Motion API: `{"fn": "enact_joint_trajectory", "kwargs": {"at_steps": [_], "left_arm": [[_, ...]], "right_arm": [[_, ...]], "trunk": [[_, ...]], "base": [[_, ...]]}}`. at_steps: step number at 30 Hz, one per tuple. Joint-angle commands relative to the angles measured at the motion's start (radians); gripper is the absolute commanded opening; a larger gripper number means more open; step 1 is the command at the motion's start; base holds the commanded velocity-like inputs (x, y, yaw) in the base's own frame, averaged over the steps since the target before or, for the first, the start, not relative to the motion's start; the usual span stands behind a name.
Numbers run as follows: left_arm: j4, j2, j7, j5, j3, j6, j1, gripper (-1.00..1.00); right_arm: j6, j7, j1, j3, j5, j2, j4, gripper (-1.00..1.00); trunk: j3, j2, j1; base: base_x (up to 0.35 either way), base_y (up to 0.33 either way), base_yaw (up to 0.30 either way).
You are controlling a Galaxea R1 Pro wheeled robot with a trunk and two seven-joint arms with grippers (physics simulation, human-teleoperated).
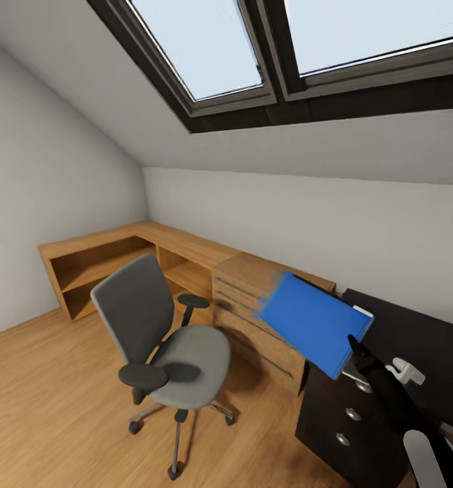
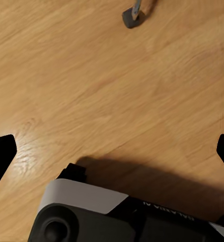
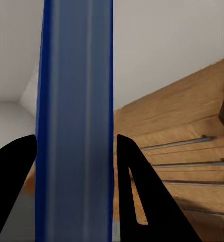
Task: In the bedroom, organize the workspace by keeping the computer under the desk, ensuring the monitor is on the desk, placing the keyboard on the desk next to the monitor, placing the mouse on the desk next to the keyboard, moving the folder from the swivel chair onto the desk next to the mouse, stacking the notebook on top of the folder with the pen on top of the notebook, and positioning the swivel chair next to the desk.
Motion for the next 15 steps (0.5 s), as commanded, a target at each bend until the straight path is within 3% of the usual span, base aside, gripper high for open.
{"fn": "enact_joint_trajectory", "kwargs": {"at_steps": [1, 10, 14, 15], "left_arm": [[-0.002, 0.001, 0.008, 0.006, -0.006, -0.002, -0.001, 1.0], [-0.003, -0.002, 0.013, 0.002, -0.025, -0.081, -0.001, 1.0], [-0.004, -0.003, 0.013, 0.001, -0.058, -0.117, -0.001, 1.0], [-0.004, -0.004, 0.014, -0.007, -0.11, -0.168, -0.001, 1.0]], "right_arm": [[0.01, 0.0, -0.001, -0.006, -0.011, 0.0, 0.001, -1.0], [0.011, -0.052, -0.002, -0.027, -0.013, -0.003, 0.064, -1.0], [0.011, -0.079, -0.002, -0.029, -0.013, -0.003, 0.065, -1.0], [0.01, -0.091, -0.002, -0.029, -0.013, -0.003, 0.066, -1.0]], "trunk": [[-0.001, -0.001, 0.0], [-0.001, -0.001, 0.0], [-0.001, -0.001, 0.0], [-0.001, -0.001, 0.0]], "base": [[0.0, 0.0, -0.294], [0.0, 0.0, -0.298], [0.0, 0.0, -0.298], [0.0, 0.0, -0.299]]}}
